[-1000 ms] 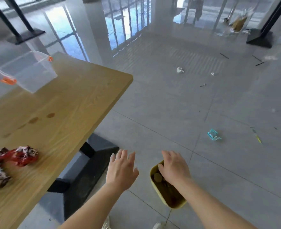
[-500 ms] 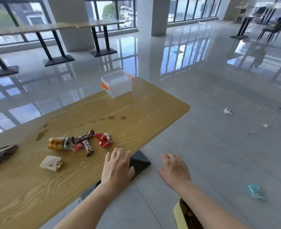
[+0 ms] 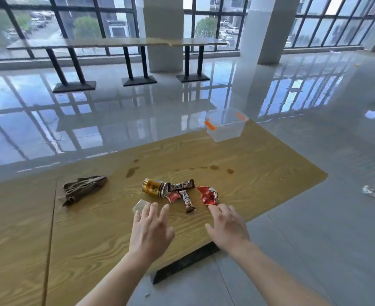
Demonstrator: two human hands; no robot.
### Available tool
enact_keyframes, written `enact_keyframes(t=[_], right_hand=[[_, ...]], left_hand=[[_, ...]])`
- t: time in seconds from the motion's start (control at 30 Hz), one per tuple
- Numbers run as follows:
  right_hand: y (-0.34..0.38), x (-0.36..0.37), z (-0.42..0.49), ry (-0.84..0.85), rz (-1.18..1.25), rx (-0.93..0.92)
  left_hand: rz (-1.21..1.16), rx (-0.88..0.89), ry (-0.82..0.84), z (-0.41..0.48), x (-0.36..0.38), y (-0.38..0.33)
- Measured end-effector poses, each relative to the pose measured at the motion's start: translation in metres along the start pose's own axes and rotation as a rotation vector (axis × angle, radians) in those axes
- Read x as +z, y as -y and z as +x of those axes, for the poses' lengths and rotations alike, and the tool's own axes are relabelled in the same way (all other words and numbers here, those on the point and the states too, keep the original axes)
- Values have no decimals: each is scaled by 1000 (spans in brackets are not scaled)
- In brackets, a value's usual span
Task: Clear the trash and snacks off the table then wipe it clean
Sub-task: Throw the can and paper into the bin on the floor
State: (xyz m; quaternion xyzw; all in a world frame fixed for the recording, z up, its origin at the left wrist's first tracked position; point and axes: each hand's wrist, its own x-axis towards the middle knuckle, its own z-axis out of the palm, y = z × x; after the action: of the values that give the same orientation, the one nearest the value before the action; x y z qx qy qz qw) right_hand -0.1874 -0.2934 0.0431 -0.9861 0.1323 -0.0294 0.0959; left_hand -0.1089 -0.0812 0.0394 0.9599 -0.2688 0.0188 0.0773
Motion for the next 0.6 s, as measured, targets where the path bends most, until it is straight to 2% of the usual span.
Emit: enact_keyframes(t=[0.27,0.6], right_hand=[[51,15,45,68,-9,-123],[68,41,150,161,16,-272]], left_hand=[[-33,-139,22,2,4,46],[-8,-308,99,60,42,65]])
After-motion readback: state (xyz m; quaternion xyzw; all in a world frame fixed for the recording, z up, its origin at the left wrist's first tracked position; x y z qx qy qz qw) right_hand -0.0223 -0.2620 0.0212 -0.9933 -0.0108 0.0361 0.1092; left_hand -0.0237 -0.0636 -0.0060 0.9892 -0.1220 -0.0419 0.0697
